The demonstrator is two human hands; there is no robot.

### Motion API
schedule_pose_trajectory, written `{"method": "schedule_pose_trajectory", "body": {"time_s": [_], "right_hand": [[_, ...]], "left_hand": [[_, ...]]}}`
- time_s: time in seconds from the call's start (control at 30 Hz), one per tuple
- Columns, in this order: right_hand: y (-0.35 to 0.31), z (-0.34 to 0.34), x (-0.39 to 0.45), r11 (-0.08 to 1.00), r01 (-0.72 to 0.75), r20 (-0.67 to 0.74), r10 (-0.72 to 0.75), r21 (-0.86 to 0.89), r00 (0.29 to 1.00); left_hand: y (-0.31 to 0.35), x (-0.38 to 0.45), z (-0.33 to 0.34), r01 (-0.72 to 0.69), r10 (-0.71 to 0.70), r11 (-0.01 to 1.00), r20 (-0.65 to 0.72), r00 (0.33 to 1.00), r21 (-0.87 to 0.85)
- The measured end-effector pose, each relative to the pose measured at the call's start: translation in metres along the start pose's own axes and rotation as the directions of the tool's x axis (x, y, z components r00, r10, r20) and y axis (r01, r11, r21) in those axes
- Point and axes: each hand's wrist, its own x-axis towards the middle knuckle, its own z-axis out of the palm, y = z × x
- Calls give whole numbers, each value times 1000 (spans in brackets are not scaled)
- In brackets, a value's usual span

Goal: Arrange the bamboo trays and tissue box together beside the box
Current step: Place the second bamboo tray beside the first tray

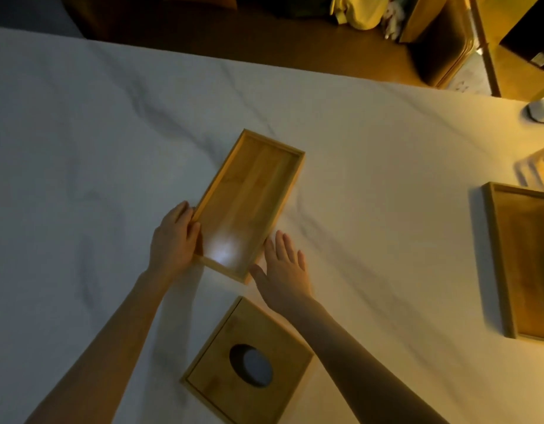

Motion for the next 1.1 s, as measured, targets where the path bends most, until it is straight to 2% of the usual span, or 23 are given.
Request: {"method": "schedule_pose_trajectory", "body": {"time_s": [0.13, 0.23, 0.37, 0.47, 0.57, 0.67, 0.8, 1.1], "right_hand": [[-5, -2, 3, 985, -22, 0, 22, 170, 1000], [-10, 0, 2, 939, -21, -21, 30, 344, 999], [-8, -10, 3, 893, -15, -63, 48, 449, 997], [-2, -31, -16, 827, -9, -83, 67, 562, 994], [2, -43, -21, 730, -33, -28, 71, 683, 997], [13, -57, -34, 654, -33, -13, 65, 756, 998], [39, -75, -63, 672, 23, -46, 16, 740, 999], [98, -108, -129, 704, 78, -157, 48, 706, 986]], "left_hand": [[8, 5, -6, 118, -124, 968, -13, 992, -220], [13, 0, -17, 195, -177, 933, 86, 980, -304], [20, 2, -39, 344, -234, 757, 262, 936, -555], [33, -13, -59, 304, -126, 698, 307, 943, -649], [36, -15, -57, 322, -107, 698, 352, 930, -640], [46, -23, -58, 302, -84, 692, 342, 936, -656], [79, -38, -63, 229, -32, 706, 293, 956, -670], [166, -84, -57, 76, 85, 727, 199, 976, -683]]}}
